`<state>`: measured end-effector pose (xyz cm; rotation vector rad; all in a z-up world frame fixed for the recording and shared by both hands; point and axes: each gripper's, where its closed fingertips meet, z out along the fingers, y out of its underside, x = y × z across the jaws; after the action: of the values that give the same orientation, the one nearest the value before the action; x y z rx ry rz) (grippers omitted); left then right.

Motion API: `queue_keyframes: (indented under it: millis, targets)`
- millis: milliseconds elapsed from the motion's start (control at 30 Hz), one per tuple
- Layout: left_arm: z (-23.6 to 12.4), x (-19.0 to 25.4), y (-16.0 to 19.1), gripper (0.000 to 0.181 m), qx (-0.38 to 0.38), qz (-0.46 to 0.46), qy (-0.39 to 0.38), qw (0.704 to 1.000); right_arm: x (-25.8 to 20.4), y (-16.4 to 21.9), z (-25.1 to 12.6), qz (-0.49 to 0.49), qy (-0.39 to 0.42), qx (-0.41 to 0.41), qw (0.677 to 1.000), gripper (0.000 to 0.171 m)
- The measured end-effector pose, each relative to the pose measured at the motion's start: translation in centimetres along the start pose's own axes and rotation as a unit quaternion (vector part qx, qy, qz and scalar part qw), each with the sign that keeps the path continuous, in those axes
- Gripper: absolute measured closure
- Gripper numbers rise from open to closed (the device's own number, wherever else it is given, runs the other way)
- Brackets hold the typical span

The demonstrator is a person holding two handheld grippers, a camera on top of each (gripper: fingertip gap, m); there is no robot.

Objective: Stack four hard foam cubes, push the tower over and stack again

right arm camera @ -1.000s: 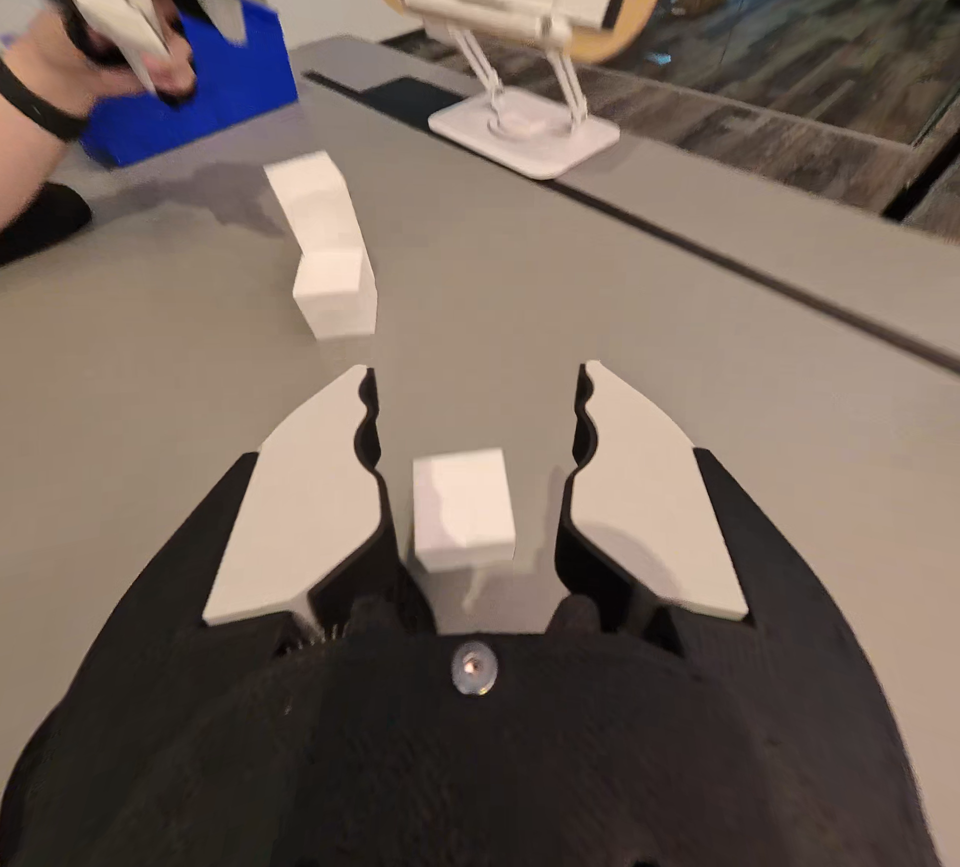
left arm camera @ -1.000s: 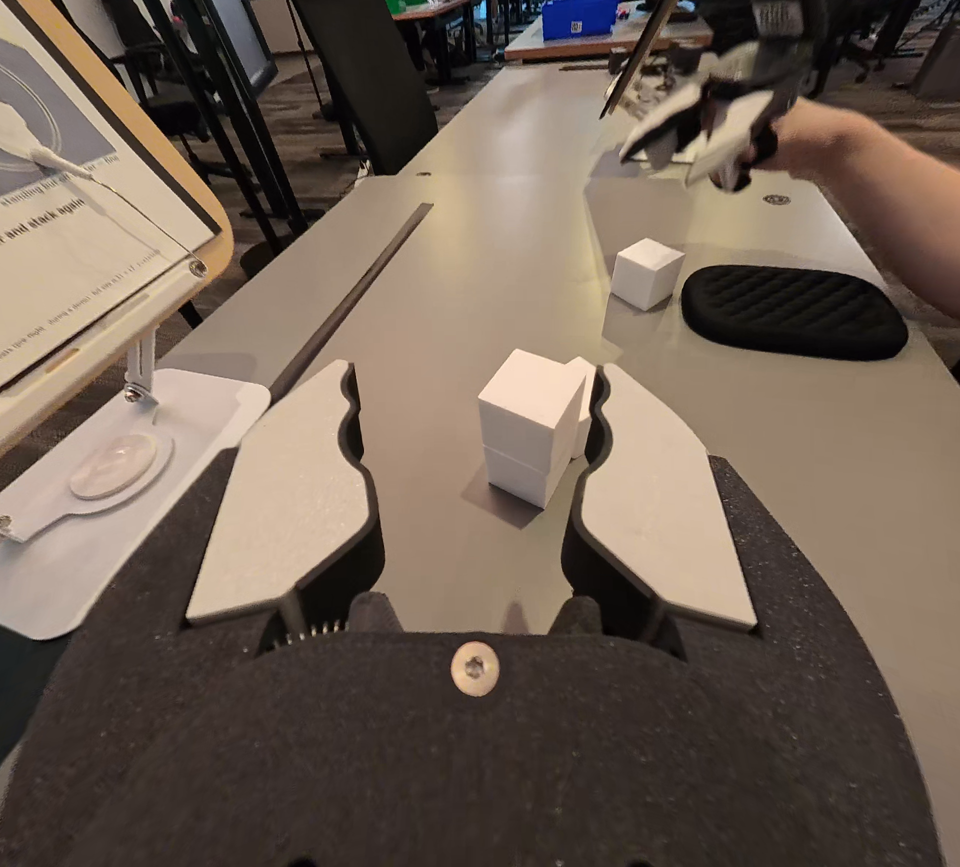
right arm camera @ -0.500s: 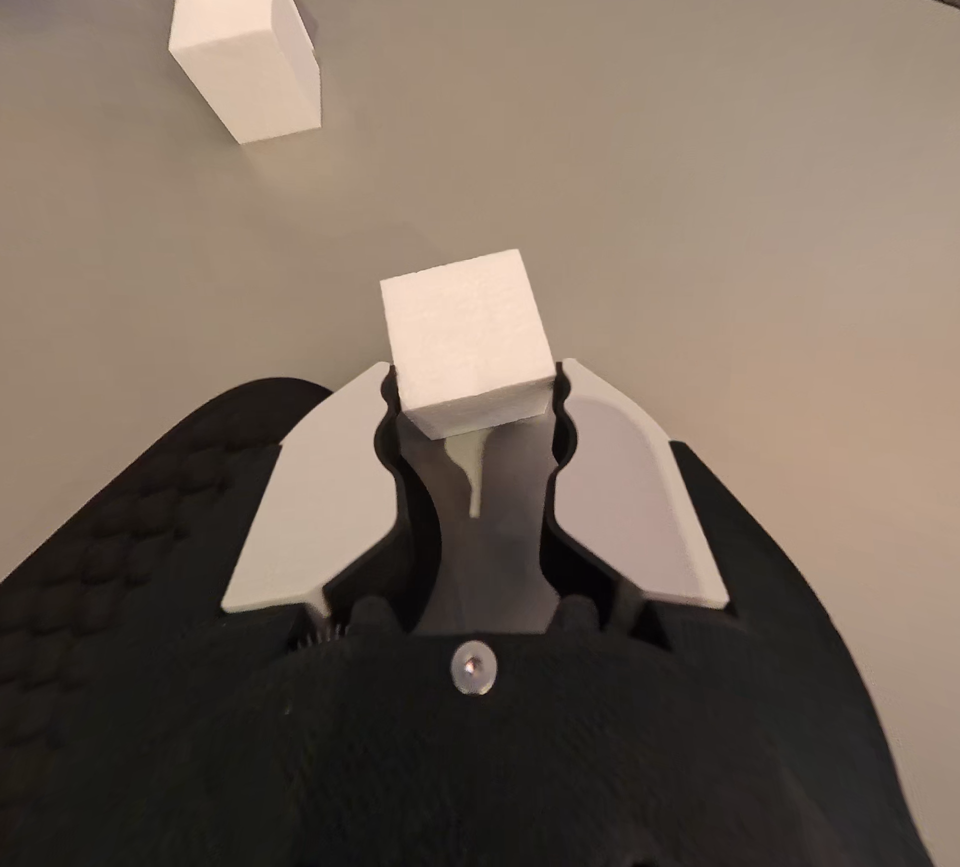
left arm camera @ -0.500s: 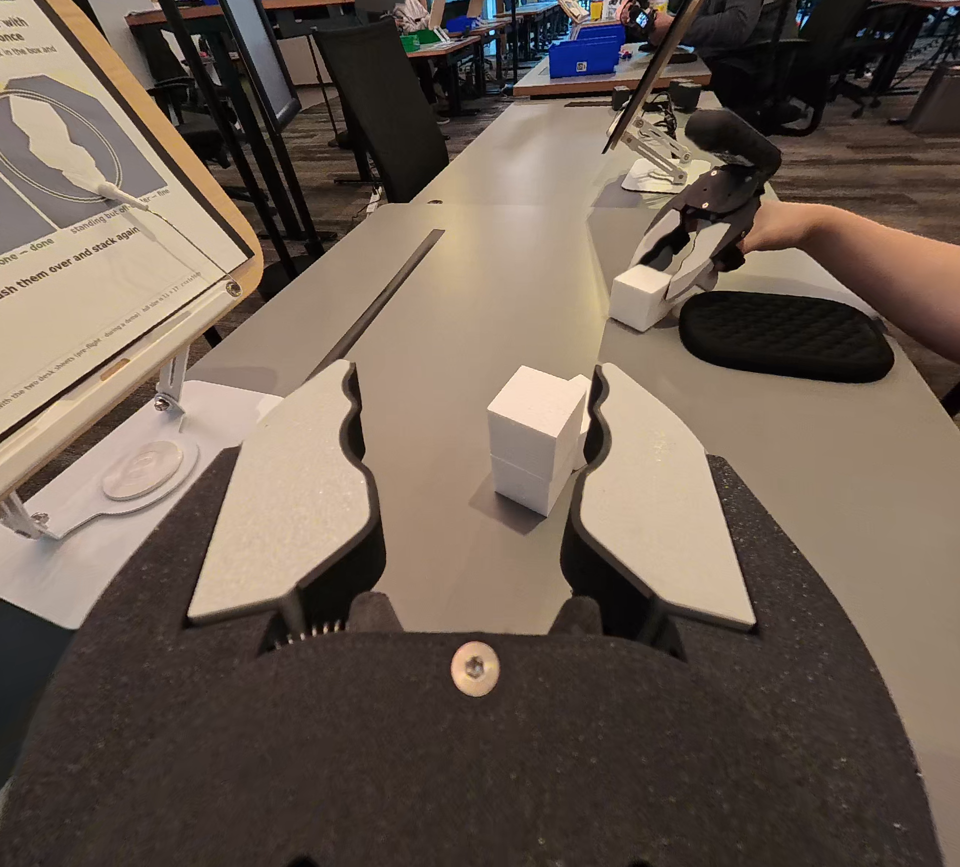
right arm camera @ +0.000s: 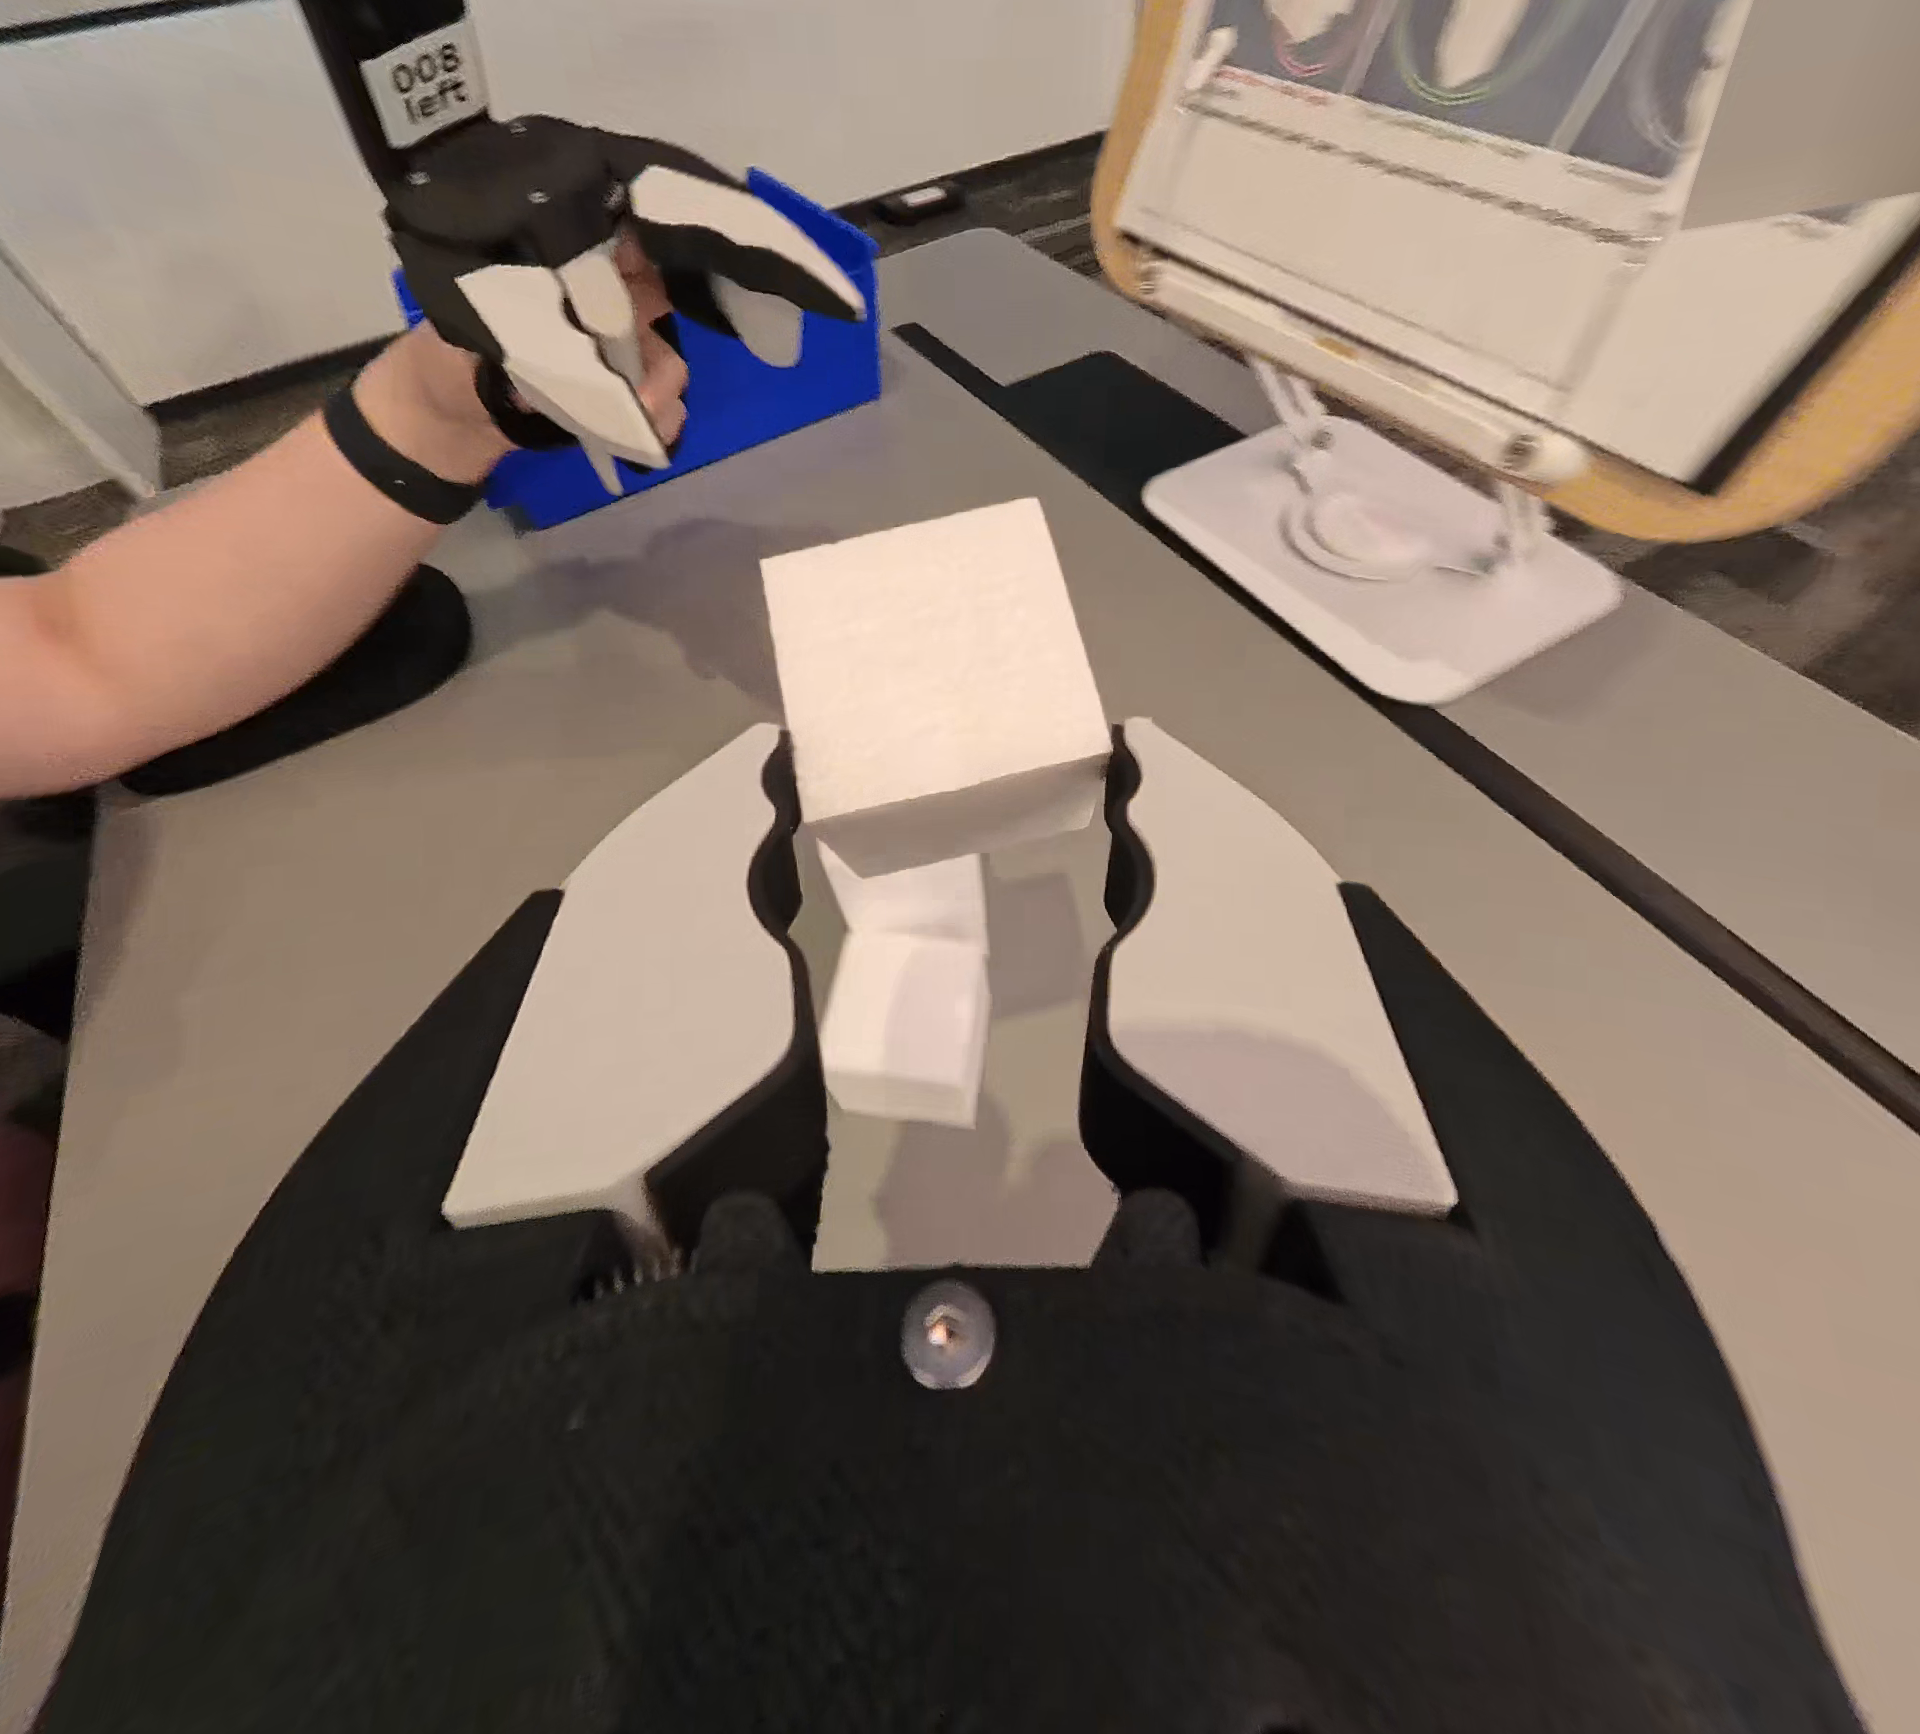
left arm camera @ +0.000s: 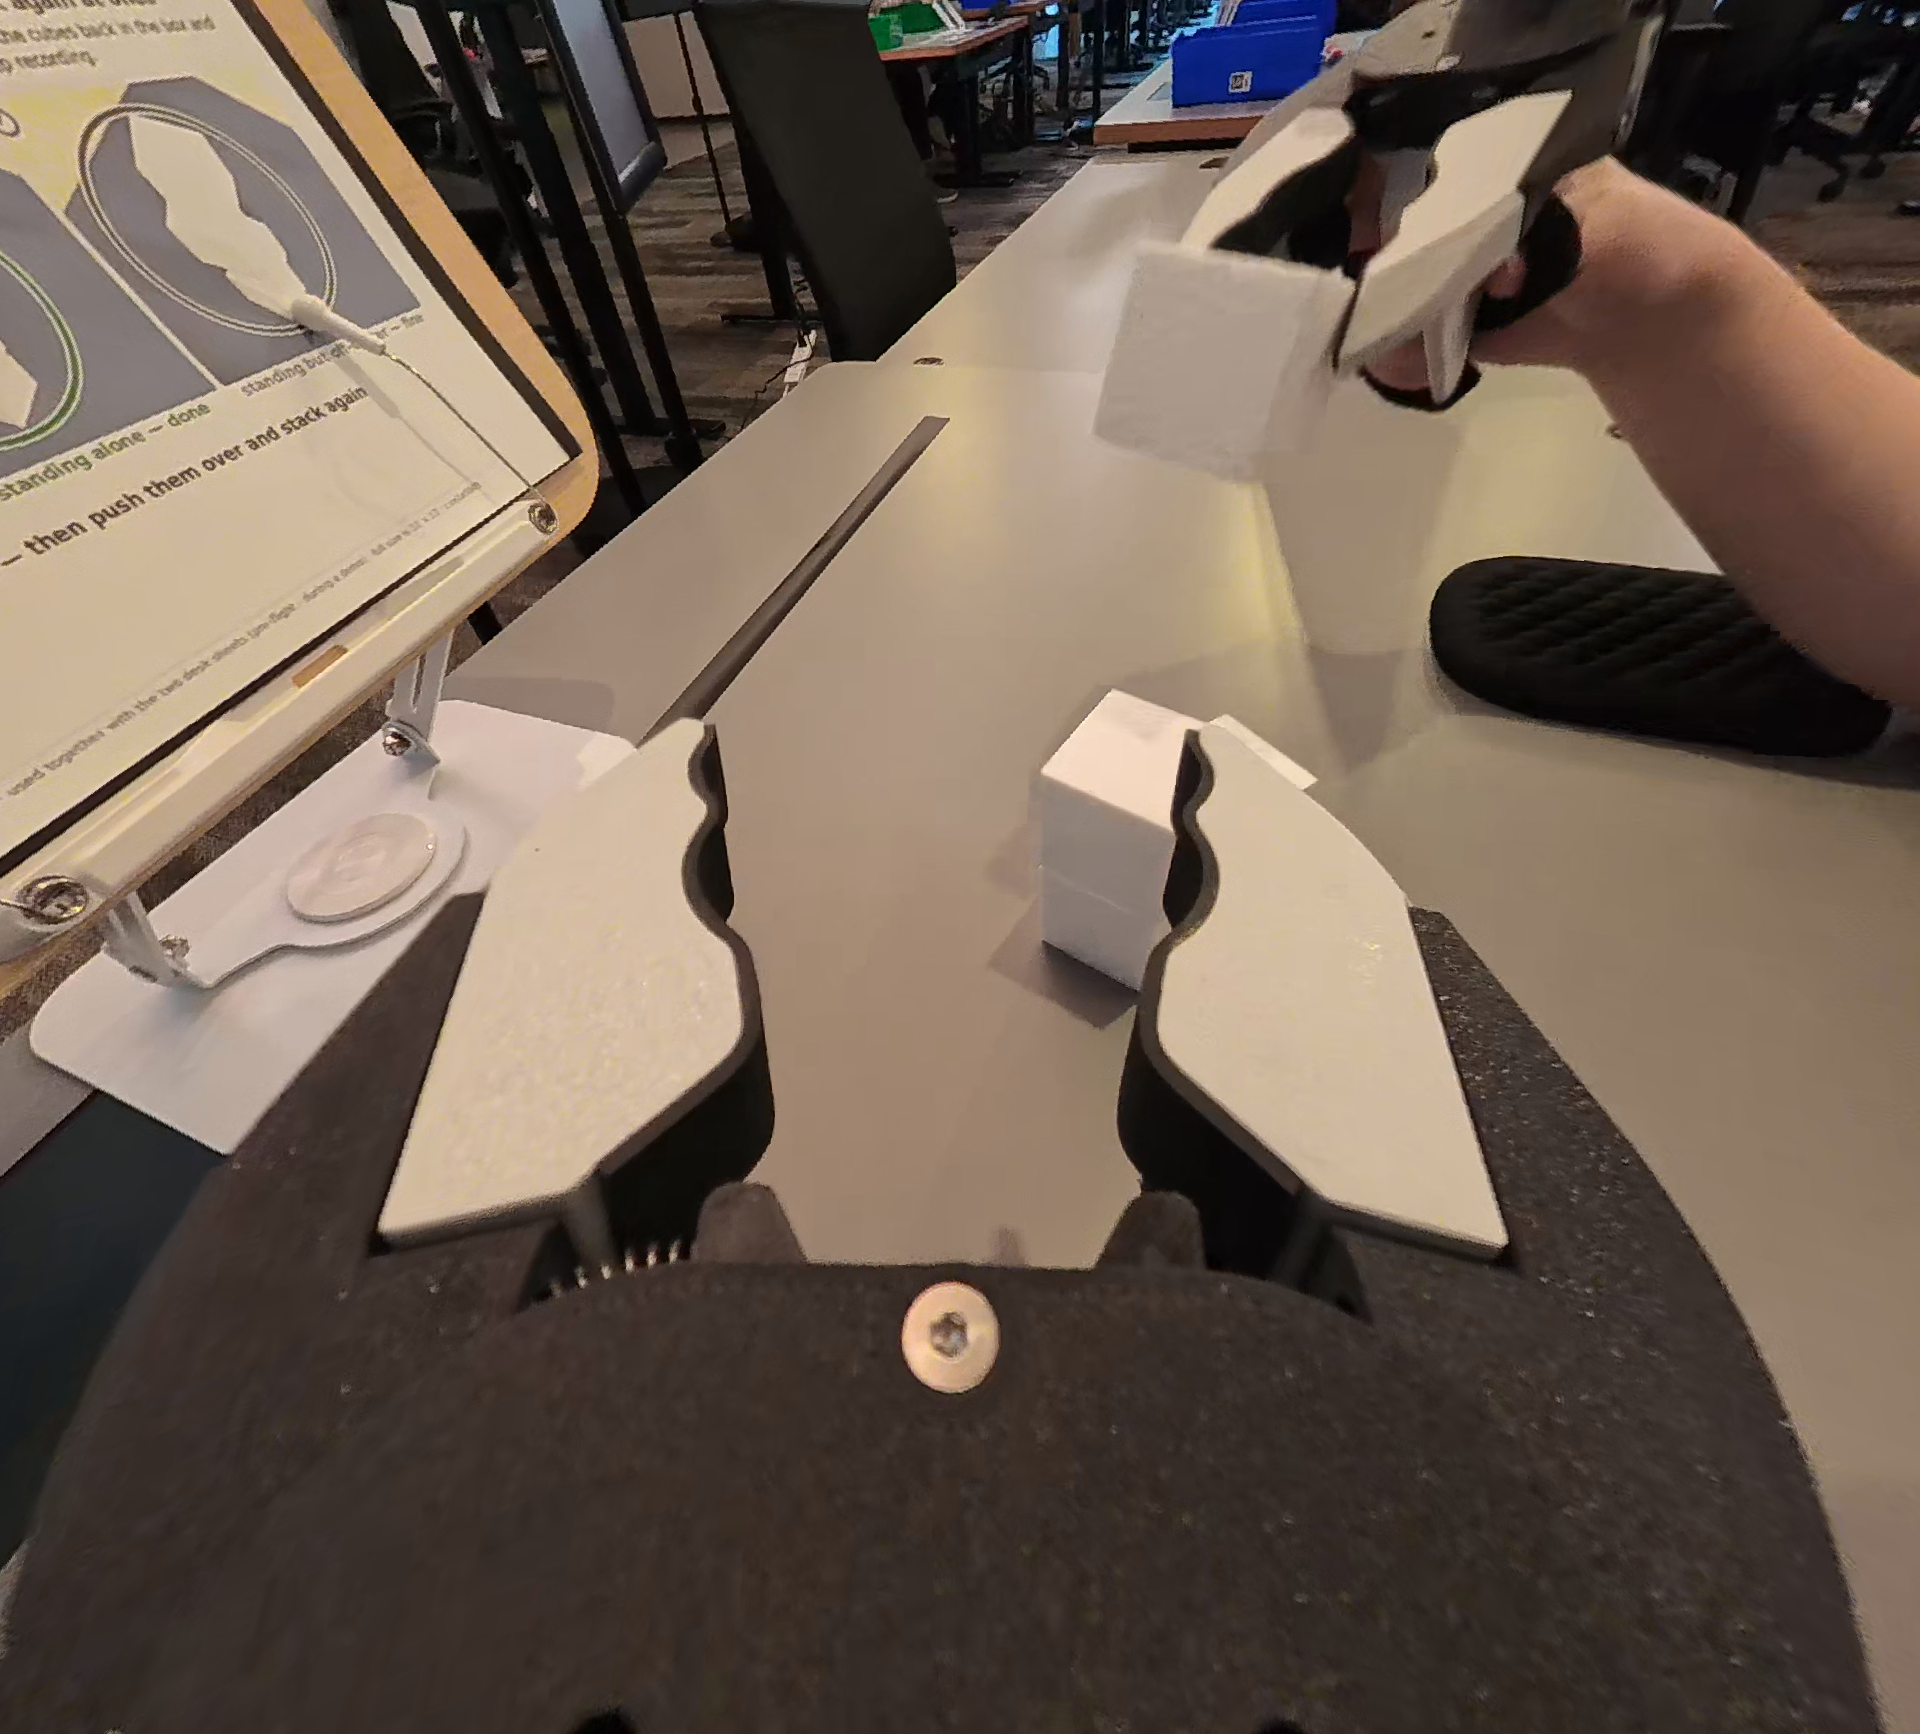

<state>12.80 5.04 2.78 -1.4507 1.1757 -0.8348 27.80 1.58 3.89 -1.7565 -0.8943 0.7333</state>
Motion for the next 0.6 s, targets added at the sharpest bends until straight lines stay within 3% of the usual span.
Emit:
queue_keyframes:
  millis: [200, 600]
  targets:
    - [0.2, -0.4, 0.6, 0.098, -0.019, 0.005, -0.010, 1.000, -1.7, 3.5, 6.1, 0.002, -0.030, -0.080, 0.996, 0.113]
    - [0.1, -3.1, 1.8, 0.098, -0.061, 0.008, -0.094, 0.994, -1.9, 5.2, 7.5, -0.022, -0.017, -0.135, 0.990, 0.113]
